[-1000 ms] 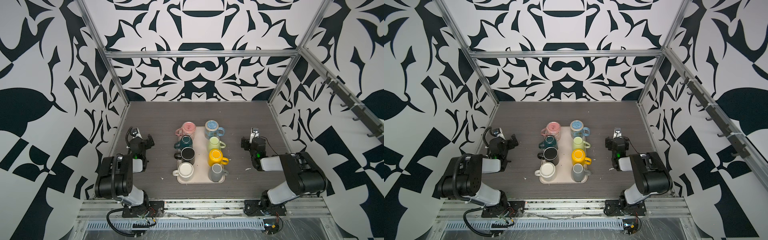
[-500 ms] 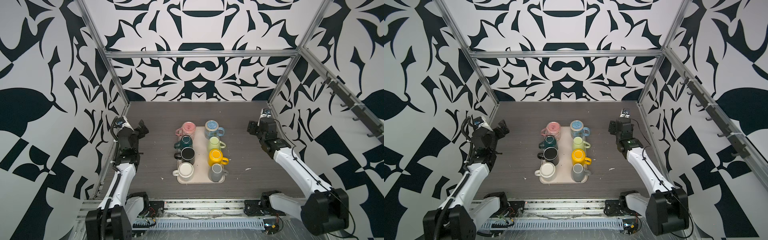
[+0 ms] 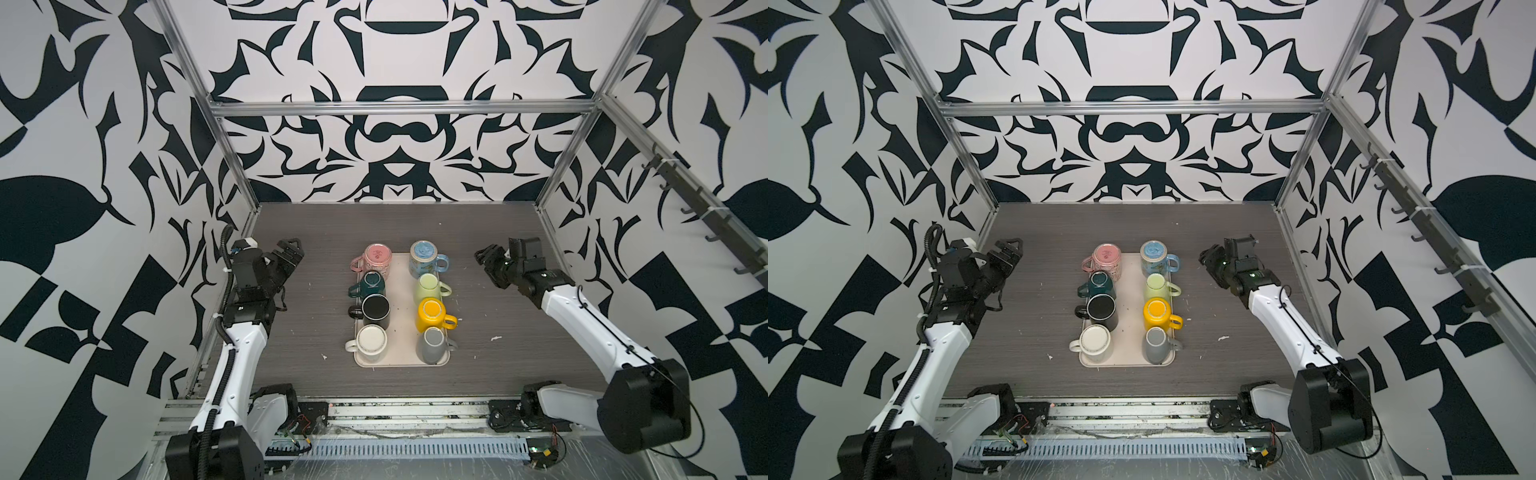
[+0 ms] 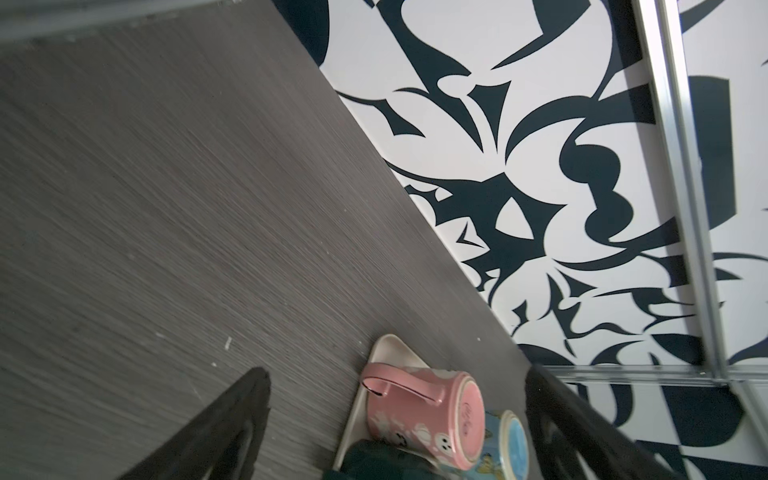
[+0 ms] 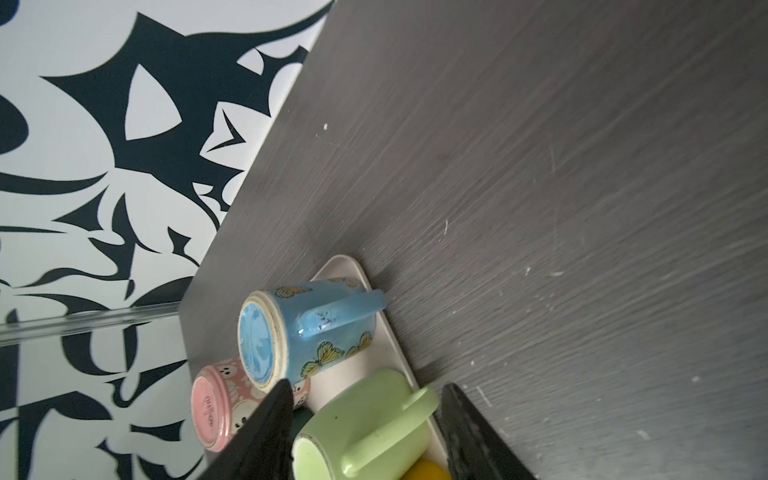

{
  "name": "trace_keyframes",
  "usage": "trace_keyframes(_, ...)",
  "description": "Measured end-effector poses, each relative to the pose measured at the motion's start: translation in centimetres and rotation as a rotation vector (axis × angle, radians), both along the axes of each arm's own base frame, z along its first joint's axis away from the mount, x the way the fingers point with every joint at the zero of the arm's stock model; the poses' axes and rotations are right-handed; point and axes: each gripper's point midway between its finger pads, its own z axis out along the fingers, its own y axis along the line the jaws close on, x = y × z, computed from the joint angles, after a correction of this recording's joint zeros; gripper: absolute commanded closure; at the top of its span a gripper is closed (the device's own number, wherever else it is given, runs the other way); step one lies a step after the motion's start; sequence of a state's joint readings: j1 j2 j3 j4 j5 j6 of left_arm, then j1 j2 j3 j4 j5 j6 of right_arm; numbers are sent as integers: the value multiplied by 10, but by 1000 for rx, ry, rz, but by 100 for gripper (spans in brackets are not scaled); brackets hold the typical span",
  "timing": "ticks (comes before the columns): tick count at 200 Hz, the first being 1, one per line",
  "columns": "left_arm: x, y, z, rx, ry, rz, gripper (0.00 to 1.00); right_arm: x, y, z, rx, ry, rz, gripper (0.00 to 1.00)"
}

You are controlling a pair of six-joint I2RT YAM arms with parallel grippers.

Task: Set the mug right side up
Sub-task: 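Move the right gripper to the light-blue butterfly mug on the tray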

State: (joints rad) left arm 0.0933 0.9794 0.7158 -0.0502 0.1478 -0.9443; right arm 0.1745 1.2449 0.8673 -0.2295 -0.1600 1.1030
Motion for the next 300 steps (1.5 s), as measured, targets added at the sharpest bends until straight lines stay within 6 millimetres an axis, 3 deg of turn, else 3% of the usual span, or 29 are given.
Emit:
trace_keyframes(59, -1, -3, -6, -184, 42, 59, 1, 3, 22, -34, 388, 120, -195, 40)
trace_keyframes(118, -4, -2, -17, -270, 77, 105, 0, 24, 53, -47, 639, 205, -275, 41)
trace_keyframes(159, -5, -1, -16, -300, 79, 123, 0, 39, 71, -64, 717, 266, -295, 47)
trace_keyframes(219, -6, 2, -13, -316, 68, 149, 0, 56, 77, -52, 775, 236, -301, 50)
trace_keyframes(300, -7, 3, -23, -331, 84, 164, 0, 65, 79, -62, 785, 244, -315, 53)
